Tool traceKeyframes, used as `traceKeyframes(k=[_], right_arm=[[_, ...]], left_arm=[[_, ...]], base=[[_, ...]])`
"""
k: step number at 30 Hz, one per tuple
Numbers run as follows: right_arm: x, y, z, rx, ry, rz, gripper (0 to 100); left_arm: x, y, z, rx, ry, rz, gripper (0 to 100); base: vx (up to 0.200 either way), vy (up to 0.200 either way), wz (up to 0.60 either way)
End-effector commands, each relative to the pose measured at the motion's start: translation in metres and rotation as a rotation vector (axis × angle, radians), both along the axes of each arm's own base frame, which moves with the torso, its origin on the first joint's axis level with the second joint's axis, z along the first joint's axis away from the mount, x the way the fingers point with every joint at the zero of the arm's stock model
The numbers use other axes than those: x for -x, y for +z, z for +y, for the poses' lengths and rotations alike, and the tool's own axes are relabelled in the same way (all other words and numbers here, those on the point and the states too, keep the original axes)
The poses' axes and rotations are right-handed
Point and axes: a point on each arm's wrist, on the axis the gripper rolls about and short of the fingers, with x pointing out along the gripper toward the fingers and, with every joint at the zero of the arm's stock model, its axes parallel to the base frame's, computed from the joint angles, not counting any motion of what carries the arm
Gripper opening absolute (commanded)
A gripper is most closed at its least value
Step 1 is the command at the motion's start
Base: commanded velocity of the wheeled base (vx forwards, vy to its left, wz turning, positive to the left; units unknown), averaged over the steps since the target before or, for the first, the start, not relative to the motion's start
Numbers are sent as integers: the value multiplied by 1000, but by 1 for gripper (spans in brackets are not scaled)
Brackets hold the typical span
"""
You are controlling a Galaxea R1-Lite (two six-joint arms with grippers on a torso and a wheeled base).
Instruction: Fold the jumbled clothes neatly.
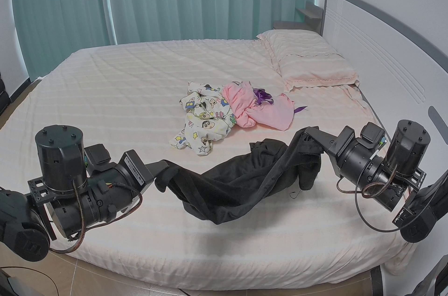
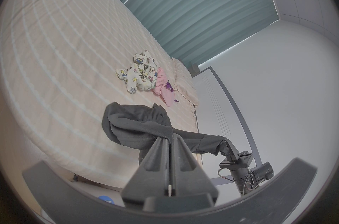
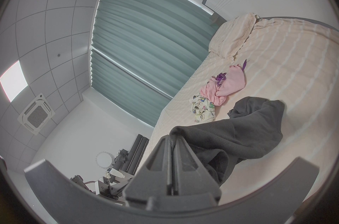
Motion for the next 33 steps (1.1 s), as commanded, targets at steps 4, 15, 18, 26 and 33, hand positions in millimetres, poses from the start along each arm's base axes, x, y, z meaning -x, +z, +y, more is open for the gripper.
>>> traceKeyframes(k=[4, 15, 18, 26, 33], right_arm=[[2, 5, -2, -7, -4, -19, 0], [2, 6, -2, -8, -4, -20, 0], [2, 6, -2, -9, -2, -23, 0], [2, 7, -2, -11, -2, -26, 0], [4, 9, -2, -16, 2, -34, 0]], left_arm=[[1, 3, 1, 6, 4, -10, 0], [1, 4, 2, 9, 4, -14, 0], [1, 4, 2, 9, 4, -14, 0], [0, 4, 3, 10, 10, -16, 0], [0, 7, 5, 17, 19, -27, 0]], base=[[0, 200, 0], [0, 200, 0], [0, 200, 0], [0, 200, 0], [0, 200, 0]])
